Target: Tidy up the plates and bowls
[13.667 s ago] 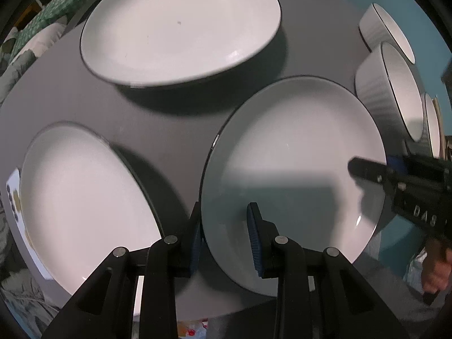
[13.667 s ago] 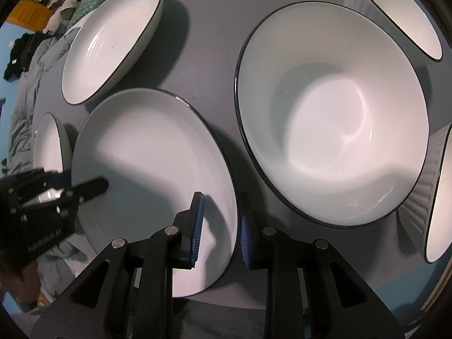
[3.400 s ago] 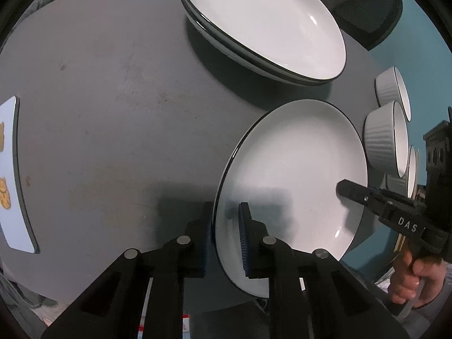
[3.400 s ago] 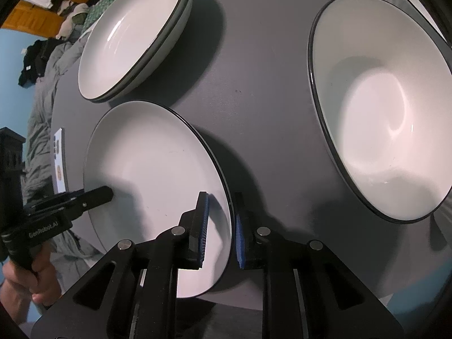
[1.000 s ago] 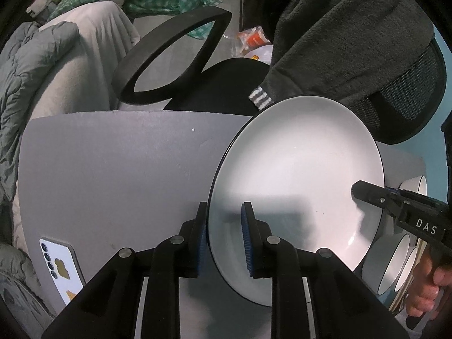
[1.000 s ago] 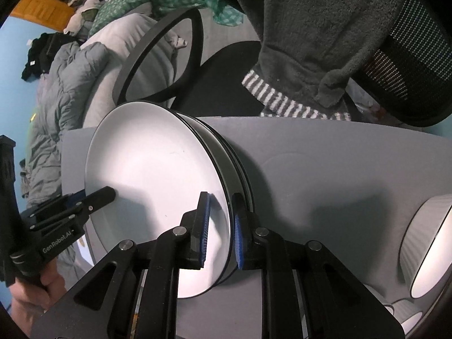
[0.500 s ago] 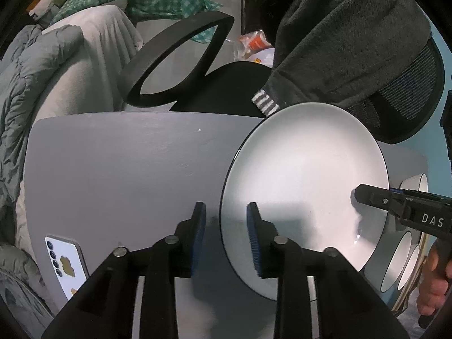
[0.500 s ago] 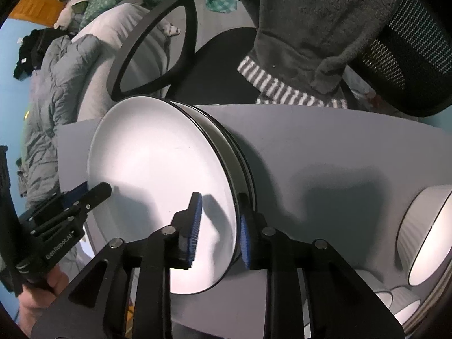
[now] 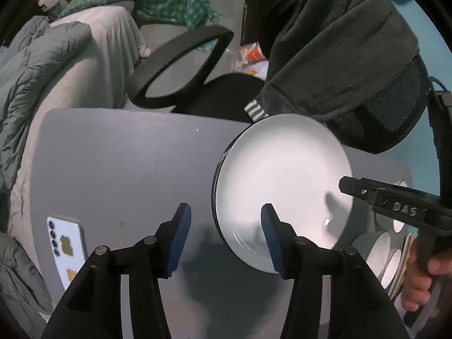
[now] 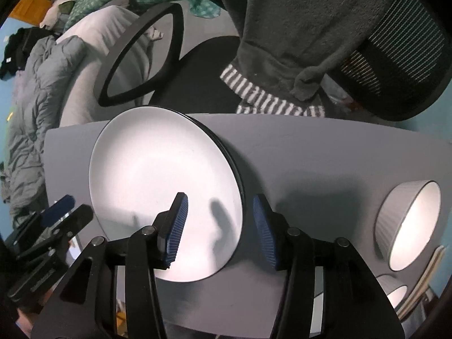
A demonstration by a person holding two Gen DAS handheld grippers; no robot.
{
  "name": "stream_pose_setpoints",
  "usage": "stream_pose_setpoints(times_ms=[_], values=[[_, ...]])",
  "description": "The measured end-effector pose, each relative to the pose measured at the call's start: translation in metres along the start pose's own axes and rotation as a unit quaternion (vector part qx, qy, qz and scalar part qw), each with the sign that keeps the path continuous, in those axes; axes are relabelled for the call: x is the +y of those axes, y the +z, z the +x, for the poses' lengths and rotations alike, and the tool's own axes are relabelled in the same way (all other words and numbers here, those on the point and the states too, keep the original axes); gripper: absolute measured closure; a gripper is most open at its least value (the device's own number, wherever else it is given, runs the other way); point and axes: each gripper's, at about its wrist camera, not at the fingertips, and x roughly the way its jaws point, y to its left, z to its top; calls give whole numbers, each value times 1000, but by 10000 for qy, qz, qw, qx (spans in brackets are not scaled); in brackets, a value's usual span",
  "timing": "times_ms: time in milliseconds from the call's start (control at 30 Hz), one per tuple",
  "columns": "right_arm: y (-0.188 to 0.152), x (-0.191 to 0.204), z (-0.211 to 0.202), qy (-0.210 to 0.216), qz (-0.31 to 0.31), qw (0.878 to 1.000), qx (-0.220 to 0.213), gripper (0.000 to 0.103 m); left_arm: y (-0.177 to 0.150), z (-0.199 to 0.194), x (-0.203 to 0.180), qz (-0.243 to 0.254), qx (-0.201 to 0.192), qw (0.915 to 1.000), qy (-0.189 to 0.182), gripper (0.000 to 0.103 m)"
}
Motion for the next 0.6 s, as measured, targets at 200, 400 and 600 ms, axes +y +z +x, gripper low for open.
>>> stream_pose_setpoints(times_ms=[200,400,600], values=[[-20,18,-40,-459,-358,9969,-522,53,-12,-48,-11,113,-513,9984,217,38],[-45,29,-77,-530,-489,9927,-963,45,-25,-85,-18,209,-792,9961,330,34],[-71,36,-107,-392,-525,9895,-1290,41,-45,-119,-18,275,-1000,9936,458,29]])
